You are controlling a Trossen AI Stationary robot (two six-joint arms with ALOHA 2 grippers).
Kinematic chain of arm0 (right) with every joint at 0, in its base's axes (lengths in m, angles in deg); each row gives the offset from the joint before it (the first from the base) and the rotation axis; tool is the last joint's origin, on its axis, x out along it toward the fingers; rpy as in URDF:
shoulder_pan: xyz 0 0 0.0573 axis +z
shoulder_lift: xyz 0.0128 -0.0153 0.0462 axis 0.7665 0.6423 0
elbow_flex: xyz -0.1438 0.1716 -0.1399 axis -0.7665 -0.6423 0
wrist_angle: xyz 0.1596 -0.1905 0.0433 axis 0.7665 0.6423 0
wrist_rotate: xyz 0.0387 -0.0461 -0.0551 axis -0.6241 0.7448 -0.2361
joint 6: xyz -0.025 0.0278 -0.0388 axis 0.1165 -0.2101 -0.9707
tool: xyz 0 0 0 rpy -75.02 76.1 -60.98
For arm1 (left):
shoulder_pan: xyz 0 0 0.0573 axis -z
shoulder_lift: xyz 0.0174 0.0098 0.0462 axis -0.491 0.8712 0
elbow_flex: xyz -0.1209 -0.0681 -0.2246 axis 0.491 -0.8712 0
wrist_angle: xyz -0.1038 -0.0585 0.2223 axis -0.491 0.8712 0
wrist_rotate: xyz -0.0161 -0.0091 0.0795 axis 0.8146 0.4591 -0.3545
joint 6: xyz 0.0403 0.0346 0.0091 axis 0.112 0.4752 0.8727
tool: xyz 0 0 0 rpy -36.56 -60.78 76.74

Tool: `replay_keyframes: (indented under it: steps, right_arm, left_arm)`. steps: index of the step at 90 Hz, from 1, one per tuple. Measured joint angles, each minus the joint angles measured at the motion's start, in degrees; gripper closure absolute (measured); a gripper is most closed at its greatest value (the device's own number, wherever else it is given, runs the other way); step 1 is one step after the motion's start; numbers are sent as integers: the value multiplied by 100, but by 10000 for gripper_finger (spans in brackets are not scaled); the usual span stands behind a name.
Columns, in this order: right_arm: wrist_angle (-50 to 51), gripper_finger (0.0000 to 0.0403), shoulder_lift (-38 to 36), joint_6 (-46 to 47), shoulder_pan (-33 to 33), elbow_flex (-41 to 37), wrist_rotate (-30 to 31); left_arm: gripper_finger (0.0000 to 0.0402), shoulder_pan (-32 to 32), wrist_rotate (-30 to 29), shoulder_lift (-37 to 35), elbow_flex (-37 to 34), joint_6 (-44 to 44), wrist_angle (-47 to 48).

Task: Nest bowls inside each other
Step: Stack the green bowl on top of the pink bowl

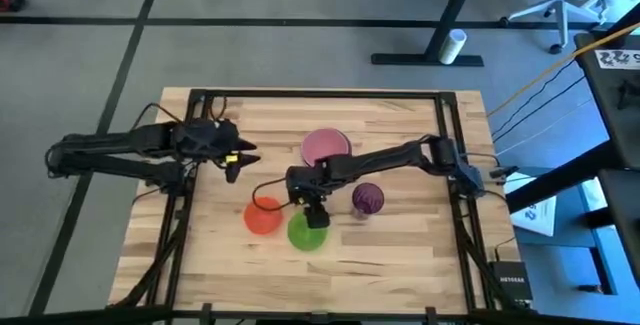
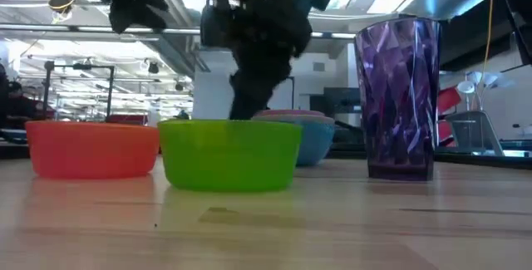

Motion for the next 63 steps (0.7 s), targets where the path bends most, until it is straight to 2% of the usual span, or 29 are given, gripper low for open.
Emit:
replay_keyframes:
  steps: [18,33,48,63]
  right_arm:
    - [72,309,3,-129,3,2,-57]
    - [278,391,3,-200,-37,2,-115]
    - [284,402,3,-182,-84,11,19]
    - [480,402,-8,-232,-106,352,317]
  left_arm:
    - [224,0,-76,2,96,113,4]
    - [224,-2,-135,2,97,117,59]
    - [224,0,-234,2,97,105,149]
    - [224,0,-236,4,97,105,149]
